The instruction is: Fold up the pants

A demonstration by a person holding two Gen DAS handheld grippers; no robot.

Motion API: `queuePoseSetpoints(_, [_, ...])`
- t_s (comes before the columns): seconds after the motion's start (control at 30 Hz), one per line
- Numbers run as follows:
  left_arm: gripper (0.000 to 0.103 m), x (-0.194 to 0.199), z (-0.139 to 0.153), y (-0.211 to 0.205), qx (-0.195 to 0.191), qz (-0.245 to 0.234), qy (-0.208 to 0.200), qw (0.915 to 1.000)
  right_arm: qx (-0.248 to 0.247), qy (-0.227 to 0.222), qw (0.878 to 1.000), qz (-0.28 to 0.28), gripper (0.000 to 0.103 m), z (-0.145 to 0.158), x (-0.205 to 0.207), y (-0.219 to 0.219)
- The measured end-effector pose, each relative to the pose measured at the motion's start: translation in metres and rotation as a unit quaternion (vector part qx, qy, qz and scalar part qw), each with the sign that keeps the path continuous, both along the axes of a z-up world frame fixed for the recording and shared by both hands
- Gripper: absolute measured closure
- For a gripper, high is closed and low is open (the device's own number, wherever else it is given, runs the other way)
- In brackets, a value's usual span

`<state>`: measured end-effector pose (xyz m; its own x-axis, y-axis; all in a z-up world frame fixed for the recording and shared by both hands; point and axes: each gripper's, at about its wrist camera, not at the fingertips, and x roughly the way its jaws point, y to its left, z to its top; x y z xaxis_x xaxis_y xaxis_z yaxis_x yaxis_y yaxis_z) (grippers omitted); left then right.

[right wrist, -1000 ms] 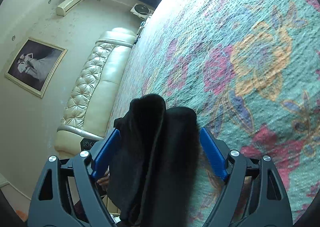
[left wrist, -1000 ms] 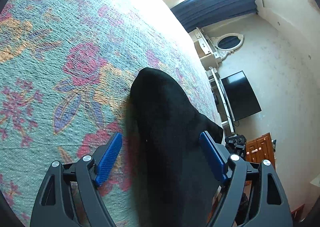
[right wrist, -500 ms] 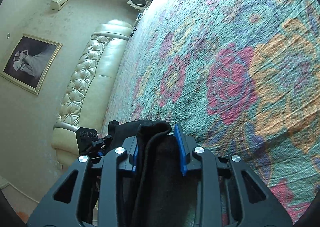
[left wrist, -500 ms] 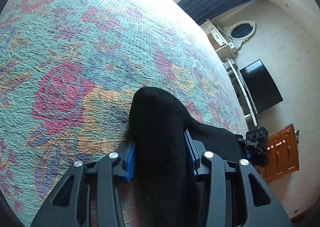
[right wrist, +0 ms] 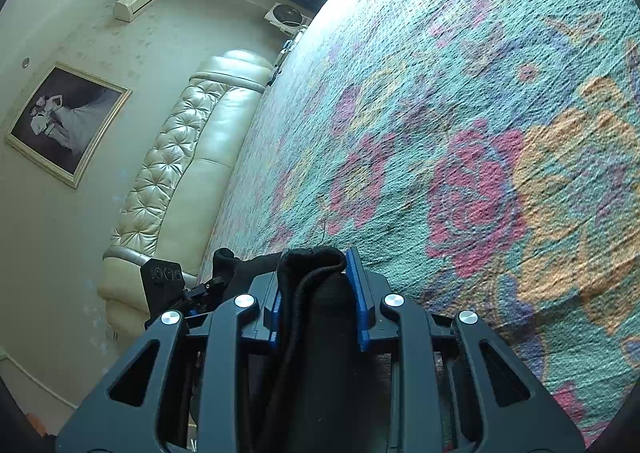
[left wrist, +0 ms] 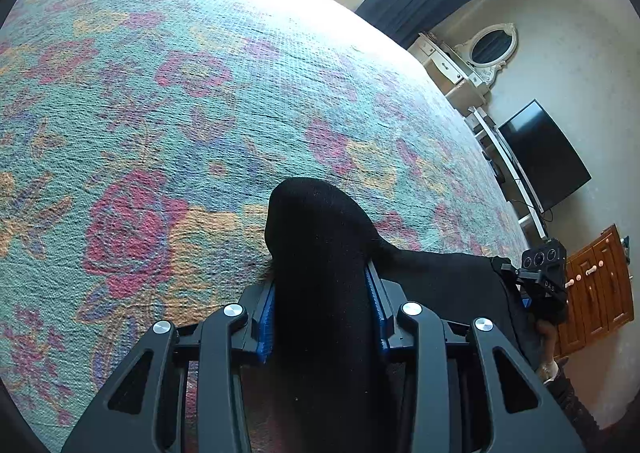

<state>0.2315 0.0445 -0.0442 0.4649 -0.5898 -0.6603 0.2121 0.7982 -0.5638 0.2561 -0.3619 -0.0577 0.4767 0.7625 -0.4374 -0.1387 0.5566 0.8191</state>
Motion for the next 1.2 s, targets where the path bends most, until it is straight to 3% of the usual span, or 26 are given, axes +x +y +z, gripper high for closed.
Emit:
queuePoseSetpoints(0.47, [0.066, 0.017, -0.003, -0.001, 0.004, 0.007, -0.003, 1.0000, 0.000, -0.005, 1.000, -0.010, 0.077, 0.004, 0.018, 0.006])
queuePoseSetpoints(0.67, [0.063, 0.014, -0.015, 0.006, -0.018, 0.010, 0.012, 0.9997, -0.004, 0.008, 1.000, -0.018, 0.076, 0.000, 0.024, 0.009])
queuePoseSetpoints(0.73, [0.056, 0.011, -0.018, 0.013, -0.048, 0.007, 0.025, 0.9985, -0.001, 0.015, 1.000, -0.014, 0.068, 0.001, 0.022, 0.008])
queuePoseSetpoints(0.8, [0.040, 0.002, -0.021, 0.023, -0.087, 0.011, 0.038, 0.9954, 0.010, 0.025, 1.000, -0.017, 0.056, 0.003, 0.015, 0.001])
queuePoseSetpoints(0.87, [0.032, -0.015, -0.020, 0.032, -0.112, 0.015, 0.040, 0.9928, 0.021, 0.031, 0.999, -0.025, 0.046, 0.005, 0.002, -0.007])
queuePoseSetpoints(0.93, [0.031, -0.035, -0.021, 0.038, -0.121, 0.015, 0.045, 0.9914, 0.030, 0.042, 0.998, -0.025, 0.040, 0.006, -0.014, -0.015])
queuePoseSetpoints(1.13, [0.029, -0.096, -0.021, 0.041, -0.116, -0.003, 0.062, 0.9913, 0.002, 0.070, 0.998, 0.001, 0.036, 0.008, -0.071, -0.024])
queuePoseSetpoints(1.2, [0.028, -0.111, -0.022, 0.043, -0.123, -0.005, 0.069, 0.9900, 0.019, 0.083, 0.996, 0.008, 0.033, 0.004, -0.090, -0.024])
